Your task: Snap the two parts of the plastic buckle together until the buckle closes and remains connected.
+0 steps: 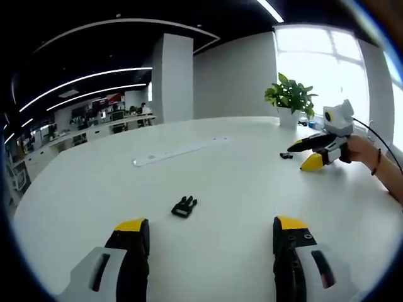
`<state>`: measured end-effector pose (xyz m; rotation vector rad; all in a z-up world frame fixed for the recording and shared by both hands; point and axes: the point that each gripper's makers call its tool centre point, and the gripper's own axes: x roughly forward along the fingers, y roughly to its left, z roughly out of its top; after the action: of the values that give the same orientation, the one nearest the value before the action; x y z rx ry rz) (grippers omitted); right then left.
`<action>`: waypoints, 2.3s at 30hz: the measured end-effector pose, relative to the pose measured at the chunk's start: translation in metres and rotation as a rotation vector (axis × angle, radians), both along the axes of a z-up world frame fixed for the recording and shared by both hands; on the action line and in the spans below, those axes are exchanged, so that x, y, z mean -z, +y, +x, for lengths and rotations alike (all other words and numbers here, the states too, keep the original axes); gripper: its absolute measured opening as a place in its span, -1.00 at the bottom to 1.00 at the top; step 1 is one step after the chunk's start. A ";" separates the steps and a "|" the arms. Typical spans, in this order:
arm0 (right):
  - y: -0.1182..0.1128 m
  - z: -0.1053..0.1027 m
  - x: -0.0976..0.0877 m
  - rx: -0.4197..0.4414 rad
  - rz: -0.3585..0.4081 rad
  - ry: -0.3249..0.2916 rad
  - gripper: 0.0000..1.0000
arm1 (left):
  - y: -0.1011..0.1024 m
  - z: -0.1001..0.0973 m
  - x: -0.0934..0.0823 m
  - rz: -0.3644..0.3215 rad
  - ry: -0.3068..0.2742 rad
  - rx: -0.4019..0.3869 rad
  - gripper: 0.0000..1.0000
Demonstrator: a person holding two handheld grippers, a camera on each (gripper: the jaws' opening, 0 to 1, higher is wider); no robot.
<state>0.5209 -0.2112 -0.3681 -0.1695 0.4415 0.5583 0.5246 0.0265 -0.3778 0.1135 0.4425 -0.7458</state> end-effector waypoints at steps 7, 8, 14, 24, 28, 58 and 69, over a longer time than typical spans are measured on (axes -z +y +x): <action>0.004 -0.001 0.000 -0.001 0.004 -0.009 0.29 | 0.000 0.004 -0.001 -0.009 -0.011 -0.006 0.64; 0.004 0.000 0.000 0.000 0.005 -0.010 0.29 | 0.000 0.005 -0.001 -0.009 -0.012 -0.007 0.64; 0.008 -0.003 0.000 -0.005 0.010 -0.017 0.28 | -0.002 0.007 -0.001 -0.014 -0.016 -0.008 0.64; 0.007 0.001 0.001 -0.007 0.014 -0.021 0.25 | -0.004 0.007 0.000 -0.016 -0.018 0.001 0.61; 0.012 0.000 -0.001 -0.034 0.014 -0.028 0.16 | -0.006 0.007 -0.001 -0.018 -0.018 0.012 0.57; 0.024 -0.012 0.003 -0.087 0.018 -0.040 -0.02 | -0.013 0.003 -0.002 -0.027 -0.029 0.073 0.22; 0.033 -0.027 0.001 -0.093 0.018 -0.064 -0.18 | -0.010 0.010 -0.004 -0.027 -0.046 0.026 0.03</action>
<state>0.4939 -0.1787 -0.3688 -0.1908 0.3676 0.6457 0.5348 0.0163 -0.3738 0.1105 0.3879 -0.7729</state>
